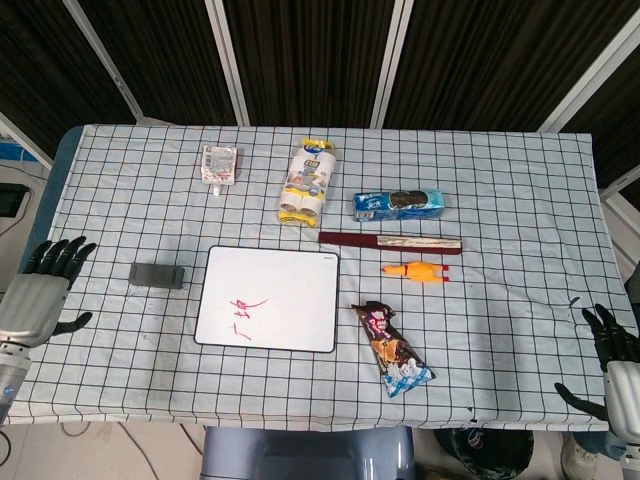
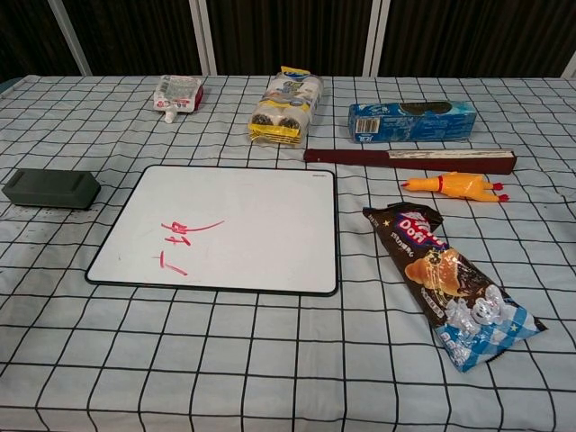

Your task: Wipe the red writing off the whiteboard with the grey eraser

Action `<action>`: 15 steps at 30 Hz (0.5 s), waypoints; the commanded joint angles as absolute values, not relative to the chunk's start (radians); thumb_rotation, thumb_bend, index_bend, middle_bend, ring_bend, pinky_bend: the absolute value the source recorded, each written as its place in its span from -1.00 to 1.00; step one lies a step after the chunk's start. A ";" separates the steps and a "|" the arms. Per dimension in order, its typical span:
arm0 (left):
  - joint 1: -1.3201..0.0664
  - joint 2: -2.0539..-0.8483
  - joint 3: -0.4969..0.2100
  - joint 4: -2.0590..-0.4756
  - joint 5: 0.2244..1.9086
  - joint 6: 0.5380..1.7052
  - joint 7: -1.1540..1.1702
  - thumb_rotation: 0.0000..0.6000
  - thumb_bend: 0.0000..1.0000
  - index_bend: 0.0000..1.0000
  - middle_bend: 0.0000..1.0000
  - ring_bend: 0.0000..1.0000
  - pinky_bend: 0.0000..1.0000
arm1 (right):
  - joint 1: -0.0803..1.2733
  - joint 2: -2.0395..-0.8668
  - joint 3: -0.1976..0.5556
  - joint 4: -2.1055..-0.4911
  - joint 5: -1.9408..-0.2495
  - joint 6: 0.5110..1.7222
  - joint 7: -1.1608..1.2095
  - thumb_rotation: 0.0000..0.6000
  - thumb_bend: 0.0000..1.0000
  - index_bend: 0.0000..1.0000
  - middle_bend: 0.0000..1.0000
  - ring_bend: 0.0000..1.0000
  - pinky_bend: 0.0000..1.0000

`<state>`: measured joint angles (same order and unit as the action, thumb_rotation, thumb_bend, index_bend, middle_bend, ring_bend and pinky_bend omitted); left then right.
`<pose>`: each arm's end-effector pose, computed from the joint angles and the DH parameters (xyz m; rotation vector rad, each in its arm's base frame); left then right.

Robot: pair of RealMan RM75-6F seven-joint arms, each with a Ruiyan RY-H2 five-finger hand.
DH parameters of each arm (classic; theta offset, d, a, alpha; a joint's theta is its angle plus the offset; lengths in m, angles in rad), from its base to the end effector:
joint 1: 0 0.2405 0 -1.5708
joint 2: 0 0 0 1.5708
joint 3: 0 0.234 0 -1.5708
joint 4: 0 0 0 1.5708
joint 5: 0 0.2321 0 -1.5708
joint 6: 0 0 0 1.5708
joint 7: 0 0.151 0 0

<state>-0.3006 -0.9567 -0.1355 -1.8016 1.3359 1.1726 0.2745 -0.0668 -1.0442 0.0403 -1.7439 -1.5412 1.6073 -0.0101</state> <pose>-0.2523 0.2597 0.1350 -1.6135 -0.8027 -0.6987 -0.2918 -0.1406 0.1525 1.2579 -0.9257 0.9164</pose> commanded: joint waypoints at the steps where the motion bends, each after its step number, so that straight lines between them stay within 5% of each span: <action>1: -0.371 -0.982 -0.171 -1.749 1.265 1.088 0.321 1.00 -0.70 -1.00 -1.00 -1.00 -0.98 | -0.066 -1.045 0.041 -1.744 -1.541 1.607 -0.013 1.00 -0.74 -0.99 -0.92 -0.72 -0.63; 15: -0.546 -1.139 -0.157 -1.458 1.213 0.829 0.306 1.00 -0.70 -0.90 -0.73 -1.00 -0.98 | -0.064 -1.051 0.044 -1.744 -1.535 1.605 -0.028 1.00 -0.74 -0.99 -0.92 -0.72 -0.63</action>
<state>-0.5256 -1.1113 -0.1647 -1.4895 1.2121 0.8499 0.3129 -0.0642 -1.0508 0.0441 -1.7446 -1.5349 1.6048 -0.0277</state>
